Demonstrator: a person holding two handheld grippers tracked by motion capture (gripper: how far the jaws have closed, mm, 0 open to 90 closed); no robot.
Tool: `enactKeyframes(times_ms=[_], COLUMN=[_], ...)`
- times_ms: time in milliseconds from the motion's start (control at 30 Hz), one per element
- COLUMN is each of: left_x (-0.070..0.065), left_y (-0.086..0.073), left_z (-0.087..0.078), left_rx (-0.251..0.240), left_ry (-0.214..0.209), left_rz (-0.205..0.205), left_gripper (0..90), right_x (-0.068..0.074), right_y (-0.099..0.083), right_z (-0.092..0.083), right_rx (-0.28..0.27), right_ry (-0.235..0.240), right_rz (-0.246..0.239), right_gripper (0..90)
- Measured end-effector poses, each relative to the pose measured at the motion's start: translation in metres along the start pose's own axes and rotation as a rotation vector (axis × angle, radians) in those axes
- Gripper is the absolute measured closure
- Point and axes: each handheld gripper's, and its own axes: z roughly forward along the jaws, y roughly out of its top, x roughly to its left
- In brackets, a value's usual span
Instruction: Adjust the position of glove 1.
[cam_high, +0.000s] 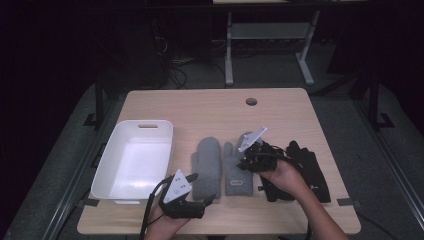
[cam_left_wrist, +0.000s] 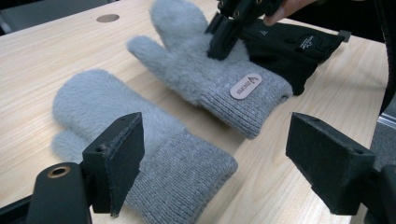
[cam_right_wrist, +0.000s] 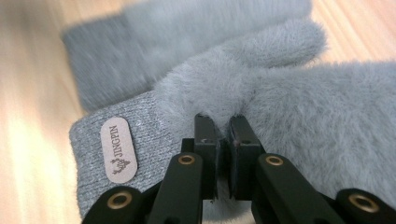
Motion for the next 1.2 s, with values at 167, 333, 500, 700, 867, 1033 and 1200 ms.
enactKeyframes(times_ms=[167,333,500,700,867,1033,1200], left_x=[0.0,0.001,0.003,0.005,0.006,0.007,0.006], left_y=[0.001,0.003,0.003,0.003,0.003,0.003,0.003], left_z=[-0.002,-0.005,-0.005,-0.006,-0.005,-0.003,-0.001], left_rx=[-0.012,-0.018,-0.016,-0.014,0.003,0.021,0.032], left_ry=[0.009,0.015,0.02,0.025,0.038,0.052,0.055], left_rz=[0.0,-0.012,-0.024,-0.027,-0.025,-0.033,-0.036], left_gripper=[19.2,19.0,19.0,19.0,19.1,19.4,20.2], right_x=[0.008,0.011,0.014,0.018,0.017,0.016,0.014], right_y=[0.029,0.047,0.065,0.075,0.076,0.072,0.071], right_z=[-0.004,0.005,0.023,0.035,0.047,0.058,0.057], right_rx=[-0.034,-0.035,-0.028,-0.011,0.018,0.024,0.016], right_ry=[0.037,0.068,0.104,0.124,0.148,0.147,0.152], right_rz=[-0.021,-0.03,-0.029,-0.038,-0.017,0.004,0.035], right_gripper=[84.2,84.2,84.1,83.9,82.6,76.6,55.7])
